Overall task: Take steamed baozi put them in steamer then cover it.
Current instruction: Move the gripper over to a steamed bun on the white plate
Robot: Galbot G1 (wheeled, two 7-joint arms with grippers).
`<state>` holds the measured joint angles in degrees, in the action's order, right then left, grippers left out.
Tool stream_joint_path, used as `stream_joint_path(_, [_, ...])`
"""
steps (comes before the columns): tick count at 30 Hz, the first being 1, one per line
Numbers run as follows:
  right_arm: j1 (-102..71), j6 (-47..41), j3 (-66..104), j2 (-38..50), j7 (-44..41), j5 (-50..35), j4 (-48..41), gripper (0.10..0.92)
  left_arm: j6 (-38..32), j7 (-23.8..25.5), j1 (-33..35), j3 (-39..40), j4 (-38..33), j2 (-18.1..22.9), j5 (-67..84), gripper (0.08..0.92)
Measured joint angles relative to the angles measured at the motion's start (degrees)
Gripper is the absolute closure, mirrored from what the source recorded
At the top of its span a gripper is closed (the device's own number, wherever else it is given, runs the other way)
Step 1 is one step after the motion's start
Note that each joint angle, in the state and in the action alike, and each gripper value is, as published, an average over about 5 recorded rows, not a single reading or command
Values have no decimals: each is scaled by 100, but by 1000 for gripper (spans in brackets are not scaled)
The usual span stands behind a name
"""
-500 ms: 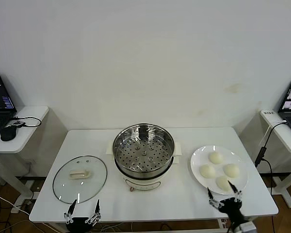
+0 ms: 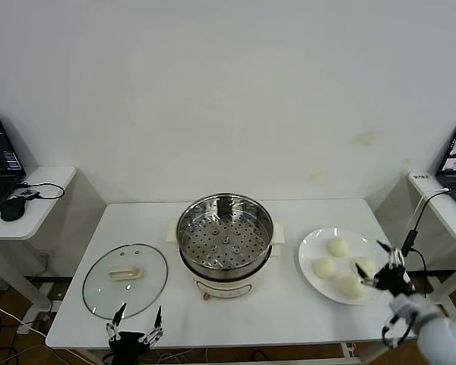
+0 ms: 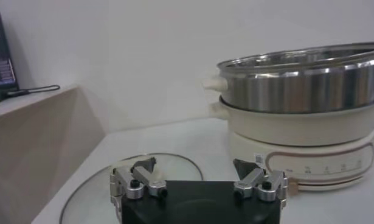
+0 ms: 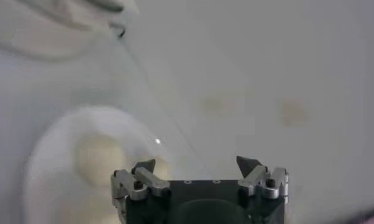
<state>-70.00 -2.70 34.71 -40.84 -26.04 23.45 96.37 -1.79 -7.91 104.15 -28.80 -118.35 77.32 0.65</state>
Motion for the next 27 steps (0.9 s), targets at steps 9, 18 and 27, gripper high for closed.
stream_joint_path(9, [2127, 38, -1891, 660, -1377, -262, -1171, 203, -2, 2, 29, -32, 18, 14, -191, 177])
stream_joint_path(18, [4218, 198, -4034, 558, -2568, -470, -2321, 203, -26, -19, 86, -148, 8, 31, -333, 177])
stream_joint_path(27, [5447, 349, -5326, 69, -3150, -355, -3349, 203, -32, -25, 69, -257, 55, 36, -392, 177])
